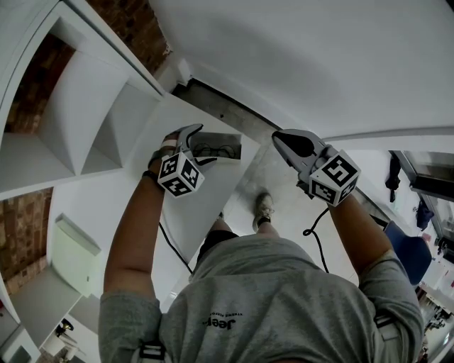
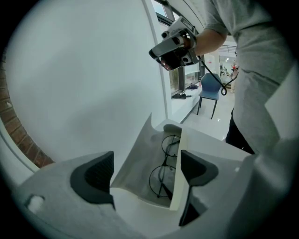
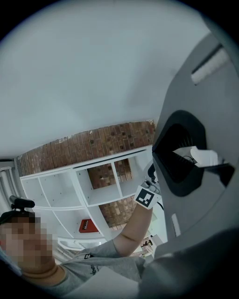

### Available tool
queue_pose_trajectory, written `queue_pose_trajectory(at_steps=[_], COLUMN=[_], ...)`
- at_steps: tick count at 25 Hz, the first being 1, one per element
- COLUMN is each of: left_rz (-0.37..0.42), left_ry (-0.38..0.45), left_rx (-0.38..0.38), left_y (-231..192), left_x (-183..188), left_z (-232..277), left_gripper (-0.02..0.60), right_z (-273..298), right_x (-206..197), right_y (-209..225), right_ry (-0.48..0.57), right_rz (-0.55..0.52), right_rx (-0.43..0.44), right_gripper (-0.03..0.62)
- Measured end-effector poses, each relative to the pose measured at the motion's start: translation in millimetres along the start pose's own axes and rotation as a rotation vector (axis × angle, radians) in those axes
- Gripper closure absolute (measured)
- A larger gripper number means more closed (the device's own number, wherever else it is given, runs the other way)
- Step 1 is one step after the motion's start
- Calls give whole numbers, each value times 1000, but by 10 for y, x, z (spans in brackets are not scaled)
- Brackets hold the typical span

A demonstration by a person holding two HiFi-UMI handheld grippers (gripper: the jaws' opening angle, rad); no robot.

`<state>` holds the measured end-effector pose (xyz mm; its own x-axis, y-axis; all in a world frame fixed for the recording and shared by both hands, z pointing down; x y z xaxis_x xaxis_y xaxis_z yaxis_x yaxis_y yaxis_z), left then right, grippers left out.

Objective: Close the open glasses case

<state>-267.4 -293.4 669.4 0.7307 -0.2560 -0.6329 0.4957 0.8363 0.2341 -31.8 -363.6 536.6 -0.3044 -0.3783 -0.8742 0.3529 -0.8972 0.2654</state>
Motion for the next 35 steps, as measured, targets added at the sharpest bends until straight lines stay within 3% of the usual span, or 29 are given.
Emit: queue_pose_trajectory(at_steps=[7, 10, 35], left_rz=[19, 18, 10], left_ry=[-38, -40, -67], left_rx=[-10, -17, 43], left_y=[39, 67, 225], left_x=[-38, -33, -21], left_z=[76, 79, 43], left_gripper=[126, 160, 259], right_z=[-8, -27, -86], right_x=[-45, -45, -53], right_y=[9, 0, -83], right_ry=[-4, -4, -4], right_rz=[7, 8, 5], right_rx=[1, 1, 5], right_gripper=[585, 585, 585])
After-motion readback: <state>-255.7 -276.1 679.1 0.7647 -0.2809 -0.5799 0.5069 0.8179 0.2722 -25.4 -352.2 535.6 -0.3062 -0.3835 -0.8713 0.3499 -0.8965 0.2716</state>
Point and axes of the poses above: the fingertips, and each gripper's own axes: z forward along the fingers, y to its right, x out of its top, the point moved 9 cm from there along -z, backward along the fingers, and after that the axes turned 2 degrees about z, right-handed, at the moved point
